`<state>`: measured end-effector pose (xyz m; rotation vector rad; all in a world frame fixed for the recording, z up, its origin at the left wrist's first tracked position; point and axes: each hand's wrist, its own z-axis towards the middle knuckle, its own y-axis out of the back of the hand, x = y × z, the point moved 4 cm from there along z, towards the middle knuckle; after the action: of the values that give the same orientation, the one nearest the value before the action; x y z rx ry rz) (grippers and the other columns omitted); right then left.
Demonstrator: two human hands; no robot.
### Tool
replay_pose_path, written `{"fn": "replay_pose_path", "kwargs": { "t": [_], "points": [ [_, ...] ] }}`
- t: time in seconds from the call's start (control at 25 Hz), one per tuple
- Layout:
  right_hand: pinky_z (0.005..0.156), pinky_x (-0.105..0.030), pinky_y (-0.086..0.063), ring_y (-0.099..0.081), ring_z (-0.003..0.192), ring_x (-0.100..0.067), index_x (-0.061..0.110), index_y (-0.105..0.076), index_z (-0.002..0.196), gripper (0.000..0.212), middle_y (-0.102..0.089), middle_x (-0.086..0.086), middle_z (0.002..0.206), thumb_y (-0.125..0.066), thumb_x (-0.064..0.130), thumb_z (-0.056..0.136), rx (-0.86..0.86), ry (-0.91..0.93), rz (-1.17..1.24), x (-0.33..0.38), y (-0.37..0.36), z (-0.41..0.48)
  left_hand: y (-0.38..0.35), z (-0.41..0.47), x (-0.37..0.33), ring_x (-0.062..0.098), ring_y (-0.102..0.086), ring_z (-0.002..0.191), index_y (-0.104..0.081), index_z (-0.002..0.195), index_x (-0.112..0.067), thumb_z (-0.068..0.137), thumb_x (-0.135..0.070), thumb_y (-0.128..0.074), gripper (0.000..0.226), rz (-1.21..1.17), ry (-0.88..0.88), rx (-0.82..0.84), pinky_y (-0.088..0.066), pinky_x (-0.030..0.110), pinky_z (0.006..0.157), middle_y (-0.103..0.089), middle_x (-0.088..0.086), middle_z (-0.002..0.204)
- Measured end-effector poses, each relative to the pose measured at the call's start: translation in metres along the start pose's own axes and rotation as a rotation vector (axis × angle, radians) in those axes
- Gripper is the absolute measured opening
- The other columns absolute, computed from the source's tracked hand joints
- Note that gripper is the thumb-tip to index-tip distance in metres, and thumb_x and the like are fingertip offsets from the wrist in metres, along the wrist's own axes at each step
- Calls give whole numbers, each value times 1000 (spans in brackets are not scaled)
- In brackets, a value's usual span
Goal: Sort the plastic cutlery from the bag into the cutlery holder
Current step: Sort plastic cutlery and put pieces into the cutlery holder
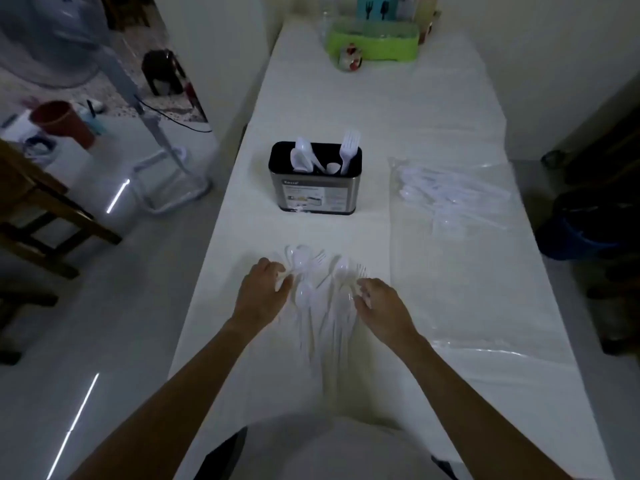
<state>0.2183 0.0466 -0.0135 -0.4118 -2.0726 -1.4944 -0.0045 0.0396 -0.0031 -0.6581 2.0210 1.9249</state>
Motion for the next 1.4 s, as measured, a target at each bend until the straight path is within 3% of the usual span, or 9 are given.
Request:
{"fn": "replay_pose_path", "kwargs": {
  "t": [0.2,0.36,0.48,0.6,0.68,0.88,1.04,1.24,1.4],
  "points": [
    [81,-40,-54,-62,90,-22,11,-56,120,33,-50,-7,116,-57,23,89,-47,-122,85,-2,-16,6,-20,-3,-13,12,-52,83,-59,103,-9,83,-48,-61,44,-14,103,90,-41,22,71,-55,1,101],
    [77,-38,-54,-61,87,-24,12,-55,119,35,-43,-6,118,-62,21,86,-21,-173,36,-4,-23,14,-35,-1,-12,12,-52,77,-57,99,-11,83,-40,-65,34,-53,143,102,-41,23,66,-53,-2,91],
    [70,-31,-51,-60,85,-19,15,-56,115,32,-42,-2,117,-63,26,86,-39,-193,3,-4,-26,14,-41,0,-5,15,-57,62,-56,73,-17,85,-33,-63,21,-162,173,117,-47,23,56,-55,-3,70],
    [65,-26,-42,-57,82,-17,12,-59,106,23,-43,-1,113,-60,26,88,-64,-224,45,-4,-23,17,-37,-1,-3,9,-53,54,-56,68,-17,87,-25,-63,22,-282,198,85,-42,12,53,-54,-6,61],
    [64,-27,-42,-57,82,-17,10,-59,97,17,-49,-2,104,-57,25,90,-125,-218,122,-5,-20,17,-29,-1,-5,7,-50,55,-59,73,-10,87,-19,-64,17,-369,217,33,-41,9,52,-56,-4,63],
    [43,-14,-31,-42,42,-4,15,-42,92,10,-50,3,54,-45,21,98,-259,-187,497,1,0,6,-10,7,-25,-1,-58,49,-61,78,-6,88,-15,-63,14,-518,190,23,-43,5,50,-61,-2,62],
    [49,-16,-42,-49,52,-14,14,-47,96,9,-52,-7,63,-48,23,97,-198,-246,803,4,0,-5,-11,10,-49,8,-64,52,-64,83,-6,85,-9,-66,4,-719,143,170,-49,17,49,-67,1,66],
    [58,-25,-36,-40,59,-12,3,-51,71,33,-44,1,62,-49,25,96,-58,-309,845,6,-7,-21,-23,3,-67,14,-66,53,-70,82,-8,83,-5,-66,5,-795,97,252,-55,21,54,-69,4,66],
    [64,-26,-44,-54,67,-17,0,-62,87,39,-60,-3,73,-36,25,101,65,-374,882,16,-7,-30,-33,2,-72,18,-63,57,-71,80,2,83,-10,-68,13,-652,27,272,-53,24,55,-69,17,69]
  ]
}}
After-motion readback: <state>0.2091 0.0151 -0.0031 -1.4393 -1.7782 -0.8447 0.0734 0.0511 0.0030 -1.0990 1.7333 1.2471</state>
